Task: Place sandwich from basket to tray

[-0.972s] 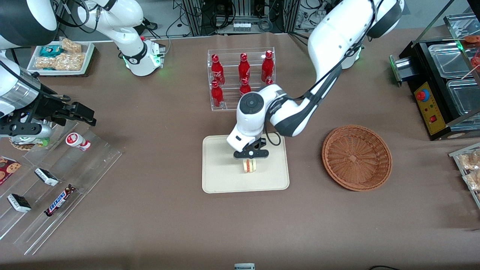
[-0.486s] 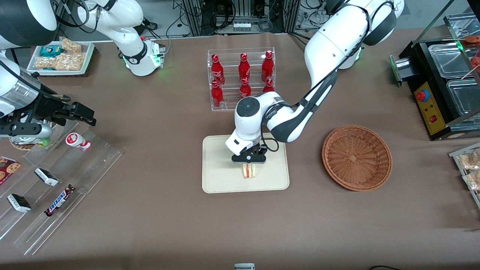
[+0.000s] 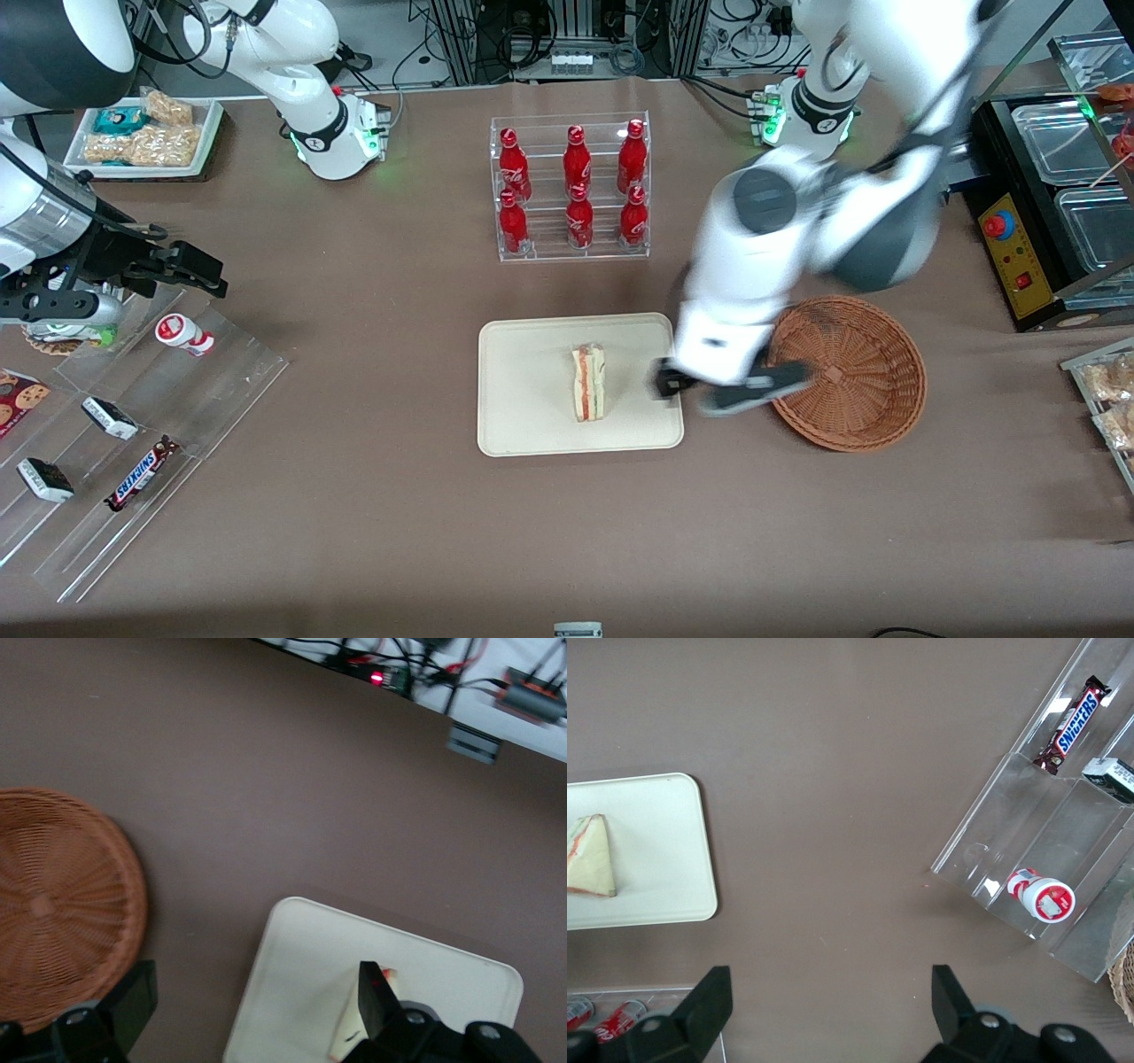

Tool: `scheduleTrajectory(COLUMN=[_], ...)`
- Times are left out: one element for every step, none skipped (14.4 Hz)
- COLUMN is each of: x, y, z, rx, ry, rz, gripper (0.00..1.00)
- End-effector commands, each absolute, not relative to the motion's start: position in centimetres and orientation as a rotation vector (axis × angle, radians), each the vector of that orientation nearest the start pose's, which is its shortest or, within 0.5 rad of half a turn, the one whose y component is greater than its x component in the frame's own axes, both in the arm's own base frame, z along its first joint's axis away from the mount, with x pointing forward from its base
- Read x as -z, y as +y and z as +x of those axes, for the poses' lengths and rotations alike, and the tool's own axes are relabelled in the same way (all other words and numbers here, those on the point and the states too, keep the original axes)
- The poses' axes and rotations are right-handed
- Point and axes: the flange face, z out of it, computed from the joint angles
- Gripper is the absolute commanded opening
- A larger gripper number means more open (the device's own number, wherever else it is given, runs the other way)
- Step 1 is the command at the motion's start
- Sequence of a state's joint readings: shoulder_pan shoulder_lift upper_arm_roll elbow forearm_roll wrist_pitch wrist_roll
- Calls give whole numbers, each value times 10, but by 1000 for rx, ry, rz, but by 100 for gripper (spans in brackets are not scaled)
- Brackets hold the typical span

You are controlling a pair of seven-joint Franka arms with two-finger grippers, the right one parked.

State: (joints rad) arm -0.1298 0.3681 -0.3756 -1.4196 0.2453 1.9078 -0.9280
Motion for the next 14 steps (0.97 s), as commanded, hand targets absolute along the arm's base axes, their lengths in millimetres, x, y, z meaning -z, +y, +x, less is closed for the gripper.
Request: scheduleTrajectory(x=[-547, -556, -559, -561, -563, -564, -565, -568, -571, -575, -580, -580, -581, -579], y=[-179, -149, -113, -82, -57, -29, -6, 12, 24, 28, 35, 33, 33, 33], z=[600, 594, 588, 579, 561, 548, 535, 527, 522, 520, 518, 519, 523, 527], rx=[91, 41, -4, -40, -81, -109, -131, -141, -138, -122, -104, -99, -71, -66], ry=[-641, -596, -581, -531, -460, -408, -295, -210, -173, -153, -137, -85, -79, -86], rz=[-3013, -2991, -2960, -2951, -2989, -3024, -3050, -3068, -3080, -3107, -3133, -3139, -3135, -3131], gripper=[100, 100, 100, 100, 100, 100, 100, 100, 100, 100, 100, 100, 100, 100])
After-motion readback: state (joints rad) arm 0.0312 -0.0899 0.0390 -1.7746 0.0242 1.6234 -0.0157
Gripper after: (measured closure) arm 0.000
